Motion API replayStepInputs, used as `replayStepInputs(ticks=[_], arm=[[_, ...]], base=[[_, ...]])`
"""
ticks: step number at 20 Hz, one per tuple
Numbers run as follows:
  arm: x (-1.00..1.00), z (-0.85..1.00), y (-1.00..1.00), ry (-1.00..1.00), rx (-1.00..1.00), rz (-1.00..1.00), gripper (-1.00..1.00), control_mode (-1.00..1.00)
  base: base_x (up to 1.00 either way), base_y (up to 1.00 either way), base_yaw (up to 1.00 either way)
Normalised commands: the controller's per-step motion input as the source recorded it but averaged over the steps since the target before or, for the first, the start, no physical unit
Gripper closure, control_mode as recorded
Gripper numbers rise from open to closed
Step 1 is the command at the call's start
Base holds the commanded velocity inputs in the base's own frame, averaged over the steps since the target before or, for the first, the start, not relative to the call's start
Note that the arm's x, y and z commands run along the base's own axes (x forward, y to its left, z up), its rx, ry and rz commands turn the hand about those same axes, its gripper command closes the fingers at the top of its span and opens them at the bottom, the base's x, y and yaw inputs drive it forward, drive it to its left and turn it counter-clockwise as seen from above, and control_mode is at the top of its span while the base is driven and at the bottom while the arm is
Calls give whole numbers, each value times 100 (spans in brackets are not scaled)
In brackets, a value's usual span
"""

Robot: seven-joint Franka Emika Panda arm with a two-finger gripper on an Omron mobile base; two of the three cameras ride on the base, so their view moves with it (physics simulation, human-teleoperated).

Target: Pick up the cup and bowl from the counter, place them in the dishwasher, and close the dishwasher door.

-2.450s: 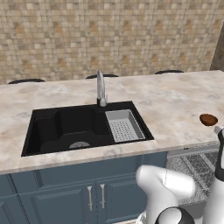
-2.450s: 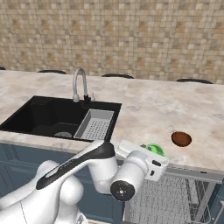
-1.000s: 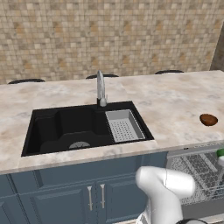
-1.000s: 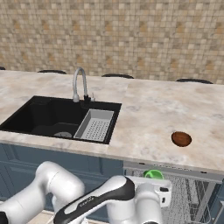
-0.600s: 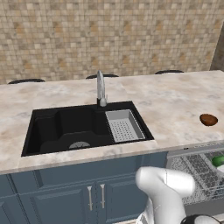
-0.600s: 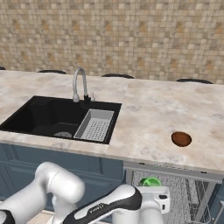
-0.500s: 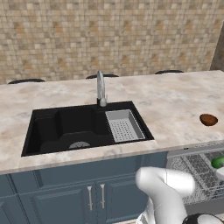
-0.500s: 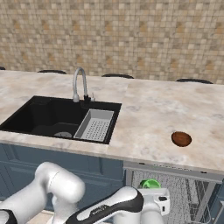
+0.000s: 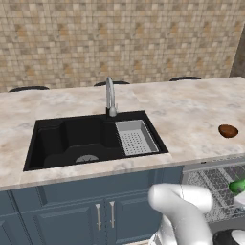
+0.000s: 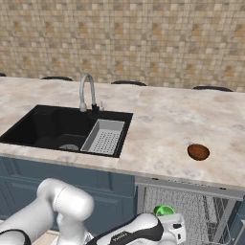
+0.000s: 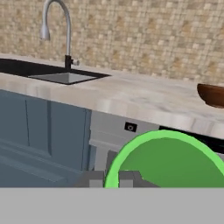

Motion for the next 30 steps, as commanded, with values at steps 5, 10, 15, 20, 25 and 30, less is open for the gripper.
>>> replayStepInputs(ticks=[5,10,15,20,25,30], arm=[[6,-44,-14,3,-8,0,100,-100],[17,-34,-18,5,-2,0,100,-100],[11,-15,-19,1,0,0,100,-100],[18,-20,-21,2,0,1,100,-100],[35,-24,-10,6,0,0,100,-100],[36,-43,-9,9,0,1,100,-100]], base=[[0,0,0],[0,0,0],[0,0,0],[0,0,0],[0,0,0],[0,0,0]])
